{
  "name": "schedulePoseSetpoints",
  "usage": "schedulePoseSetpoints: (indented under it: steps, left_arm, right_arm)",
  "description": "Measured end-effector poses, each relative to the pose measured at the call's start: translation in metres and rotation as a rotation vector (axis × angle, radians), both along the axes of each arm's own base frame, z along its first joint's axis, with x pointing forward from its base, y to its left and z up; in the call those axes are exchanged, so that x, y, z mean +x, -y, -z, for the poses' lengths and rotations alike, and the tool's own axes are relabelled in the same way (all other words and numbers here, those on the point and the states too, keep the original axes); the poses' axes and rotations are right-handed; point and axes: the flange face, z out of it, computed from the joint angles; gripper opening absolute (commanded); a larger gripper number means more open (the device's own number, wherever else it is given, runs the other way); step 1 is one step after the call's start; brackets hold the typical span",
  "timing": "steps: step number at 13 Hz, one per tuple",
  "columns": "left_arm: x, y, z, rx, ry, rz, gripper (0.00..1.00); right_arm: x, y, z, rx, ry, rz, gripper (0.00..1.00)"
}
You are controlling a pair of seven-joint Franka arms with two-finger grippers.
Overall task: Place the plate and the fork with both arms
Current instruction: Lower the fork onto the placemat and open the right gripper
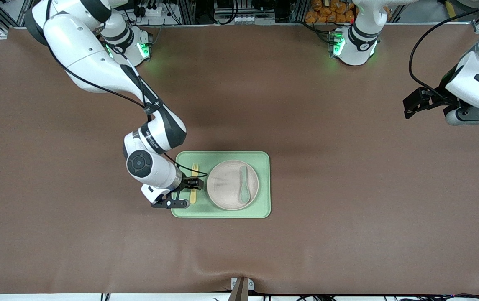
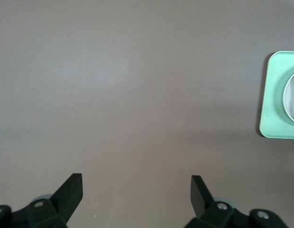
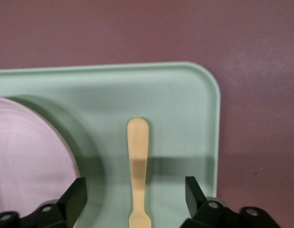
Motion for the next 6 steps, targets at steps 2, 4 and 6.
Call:
schedulePoseSetpoints:
  steps: [2, 4, 6]
  left_arm:
    - [0.0, -0.001, 0.0, 0.0, -0.001, -0.002, 1.0]
    - [0.0, -0.002, -0.001, 0.0, 0.001, -0.004, 1.0]
    - [-0.001, -0.002, -0.005, -0.001, 0.009, -0.004, 1.0]
  right_arm:
    - [0.005, 0.004, -0.023, -0.104, 0.012, -0.061, 1.0]
    - [0.008, 0.006, -0.055, -0.147, -0.007, -0.074, 1.0]
    - [0.015, 0.008, -0.086, -0.144, 0.014, -0.067, 1.0]
